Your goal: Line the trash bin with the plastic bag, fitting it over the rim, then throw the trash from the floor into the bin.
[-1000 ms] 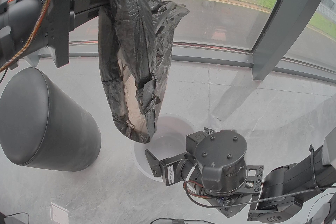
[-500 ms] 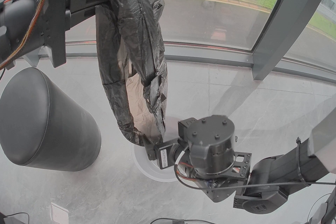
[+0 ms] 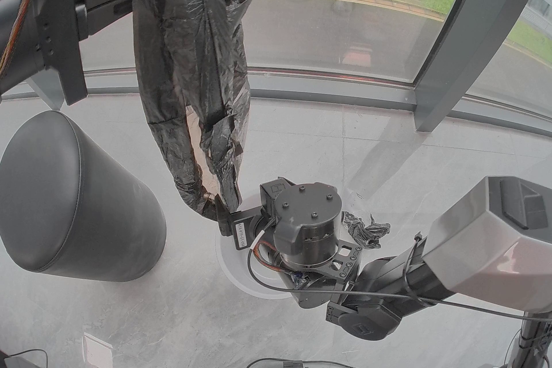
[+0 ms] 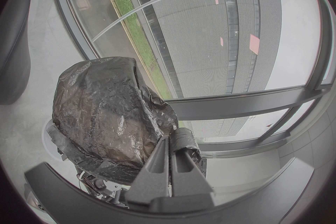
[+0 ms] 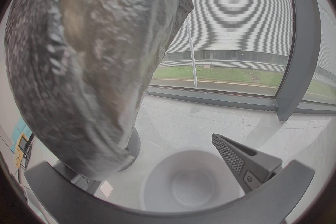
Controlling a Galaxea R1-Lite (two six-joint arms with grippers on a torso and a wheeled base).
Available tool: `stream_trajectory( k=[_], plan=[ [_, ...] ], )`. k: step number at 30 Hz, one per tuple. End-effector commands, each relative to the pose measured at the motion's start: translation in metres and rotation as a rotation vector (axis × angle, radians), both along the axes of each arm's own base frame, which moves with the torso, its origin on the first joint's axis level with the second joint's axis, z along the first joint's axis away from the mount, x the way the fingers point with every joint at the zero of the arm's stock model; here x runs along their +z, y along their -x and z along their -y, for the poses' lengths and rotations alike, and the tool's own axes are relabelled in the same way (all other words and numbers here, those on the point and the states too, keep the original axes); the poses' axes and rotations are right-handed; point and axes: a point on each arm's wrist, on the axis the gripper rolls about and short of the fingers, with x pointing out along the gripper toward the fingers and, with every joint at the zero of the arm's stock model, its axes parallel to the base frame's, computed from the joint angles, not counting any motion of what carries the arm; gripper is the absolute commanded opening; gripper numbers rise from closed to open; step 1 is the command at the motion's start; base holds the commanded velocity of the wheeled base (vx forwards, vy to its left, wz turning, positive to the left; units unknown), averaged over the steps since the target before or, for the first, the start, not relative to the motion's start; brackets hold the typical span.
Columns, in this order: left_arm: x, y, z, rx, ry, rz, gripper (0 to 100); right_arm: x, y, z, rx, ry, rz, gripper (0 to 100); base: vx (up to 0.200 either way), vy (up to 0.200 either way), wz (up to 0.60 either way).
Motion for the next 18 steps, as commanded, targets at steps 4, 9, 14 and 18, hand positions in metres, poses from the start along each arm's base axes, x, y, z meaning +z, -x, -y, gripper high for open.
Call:
stream_trajectory(
  k=[4, 9, 14, 18],
  plan=[
    [0.001, 0.002, -0.002, 0.001, 0.006, 0.005, 0, -0.023, -0.006, -0.006, -0.007, 0.036, 0.026, 100, 0.000, 0.000, 0.00],
    [0.001, 0.002, -0.003, 0.001, 0.006, 0.005, 0, -0.024, -0.005, -0.003, -0.022, 0.048, 0.026, 0, 0.000, 0.000, 0.00],
    [-0.001, 0.002, -0.003, 0.003, 0.002, 0.001, 0, -0.018, 0.002, 0.005, -0.020, 0.051, 0.020, 0, 0.000, 0.000, 0.00],
    [-0.011, 0.001, -0.003, 0.001, -0.019, -0.015, 0, -0.008, 0.011, 0.018, -0.007, 0.047, 0.017, 0, 0.000, 0.000, 0.00]
  ],
)
